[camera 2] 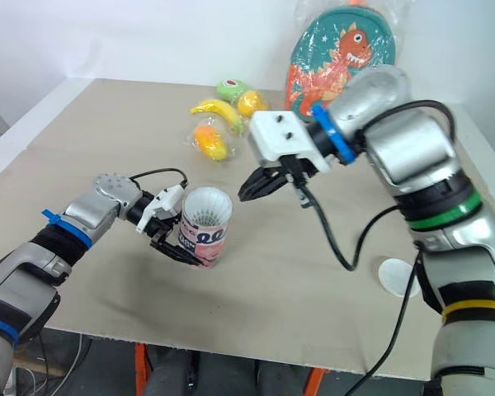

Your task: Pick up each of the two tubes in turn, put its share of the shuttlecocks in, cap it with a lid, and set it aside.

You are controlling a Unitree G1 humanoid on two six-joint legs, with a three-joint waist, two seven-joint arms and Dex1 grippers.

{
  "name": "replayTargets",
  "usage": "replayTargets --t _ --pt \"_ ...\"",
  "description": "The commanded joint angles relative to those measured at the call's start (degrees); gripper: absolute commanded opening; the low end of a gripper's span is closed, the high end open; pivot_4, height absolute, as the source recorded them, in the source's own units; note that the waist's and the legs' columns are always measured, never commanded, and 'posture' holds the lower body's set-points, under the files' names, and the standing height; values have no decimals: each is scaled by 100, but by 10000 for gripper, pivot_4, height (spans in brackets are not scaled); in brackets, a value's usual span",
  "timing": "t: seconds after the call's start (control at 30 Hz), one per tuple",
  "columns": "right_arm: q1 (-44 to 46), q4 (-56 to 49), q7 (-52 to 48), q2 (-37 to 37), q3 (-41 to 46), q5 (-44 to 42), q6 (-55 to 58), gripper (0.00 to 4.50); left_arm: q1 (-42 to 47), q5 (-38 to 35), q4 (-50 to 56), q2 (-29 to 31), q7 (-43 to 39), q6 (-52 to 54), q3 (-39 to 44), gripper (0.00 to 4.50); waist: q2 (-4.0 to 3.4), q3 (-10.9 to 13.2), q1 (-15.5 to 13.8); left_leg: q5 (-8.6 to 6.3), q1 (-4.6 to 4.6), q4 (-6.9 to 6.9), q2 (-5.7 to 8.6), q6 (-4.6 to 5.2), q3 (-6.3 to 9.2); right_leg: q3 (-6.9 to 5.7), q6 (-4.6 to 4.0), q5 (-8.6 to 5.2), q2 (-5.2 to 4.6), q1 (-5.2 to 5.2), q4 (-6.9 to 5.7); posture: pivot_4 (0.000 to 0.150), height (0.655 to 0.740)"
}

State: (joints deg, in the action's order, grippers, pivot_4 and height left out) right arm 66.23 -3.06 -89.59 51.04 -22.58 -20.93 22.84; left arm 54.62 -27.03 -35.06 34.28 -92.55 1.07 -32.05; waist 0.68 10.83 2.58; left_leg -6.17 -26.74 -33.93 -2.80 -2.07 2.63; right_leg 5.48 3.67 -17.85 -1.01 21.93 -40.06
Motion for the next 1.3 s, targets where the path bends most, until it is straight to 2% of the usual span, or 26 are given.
replayTargets --t 0.03,0.17,0.27,0.37,0.4,0.43,0.5,0.67,0.8,1.1,1.3 --pt "-632 -691 277 483 856 -262 370 253 -64 -155 62 -416 53 -129 733 29632 1 0 -39 0 0 1 0 0 1 -2 0 -1 0 -1 1 1500 7400" --pt "-1436 -1135 483 991 1571 -442 651 253 -253 -26 235 -756 73 0 1159 29632 1 1 -37 0 -3 -2 11 0 -3 -1 3 -4 -13 -4 3 1500 7400" --pt "-2555 -1400 535 1632 2432 -580 866 253 -628 50 508 -1145 356 -60 1309 29632 0 1 -23 0 -2 -4 11 0 0 -4 5 -5 -12 -6 1 1500 7400" --pt "-4049 -1127 463 2271 2834 -46 485 8987 -1007 165 479 -1934 904 -53 1337 29632 -2 0 -89 -2 1 -9 18 3 -4 -11 14 -10 -25 -20 5 1500 7400" --pt "-4375 -994 519 2371 2929 76 364 14454 -1085 200 474 -2146 1023 -33 1357 29632 -2 0 -91 -3 1 -13 23 4 -4 -11 18 -12 -29 -27 6 1500 7400" --pt "-4558 -805 556 2431 2981 124 338 17342 -1123 259 456 -2312 1142 -51 1373 29632 -1 1 -91 -4 6 -21 25 6 -7 -12 22 -14 -33 -36 6 1500 7400" --pt "-4794 -364 638 2502 3015 330 102 27601 -1178 379 496 -2480 1221 -1 1386 29632 -2 2 -90 -5 4 -42 30 6 -12 -3 37 -4 -37 -39 6 1500 7400" --pt "-5132 1056 689 2652 2898 835 -511 27601 -1265 868 314 -2571 1247 -259 1262 29632 -7 -1 13 -2 39 -48 26 6 -31 16 71 4 -34 -59 8 1500 7400" --pt "-4867 1910 697 2606 2786 1006 -773 27601 -1326 1150 178 -2510 1142 -561 1256 29632 -16 -4 31 0 45 -47 23 9 -56 39 79 12 -35 -57 9 1500 7400" --pt "-4018 2913 594 2140 2320 1194 -606 27601 -1204 1363 -68 -2453 1103 -798 1387 29632 -22 -2 19 -1 45 -38 28 7 -75 65 80 13 -36 -55 16 1500 7400" --pt "-4013 2885 463 1967 2154 1220 -482 27601 -1203 1377 -30 -2426 1074 -744 1439 29632 -25 -1 19 -3 44 -37 28 5 -76 66 80 13 -35 -54 17 1500 7400"
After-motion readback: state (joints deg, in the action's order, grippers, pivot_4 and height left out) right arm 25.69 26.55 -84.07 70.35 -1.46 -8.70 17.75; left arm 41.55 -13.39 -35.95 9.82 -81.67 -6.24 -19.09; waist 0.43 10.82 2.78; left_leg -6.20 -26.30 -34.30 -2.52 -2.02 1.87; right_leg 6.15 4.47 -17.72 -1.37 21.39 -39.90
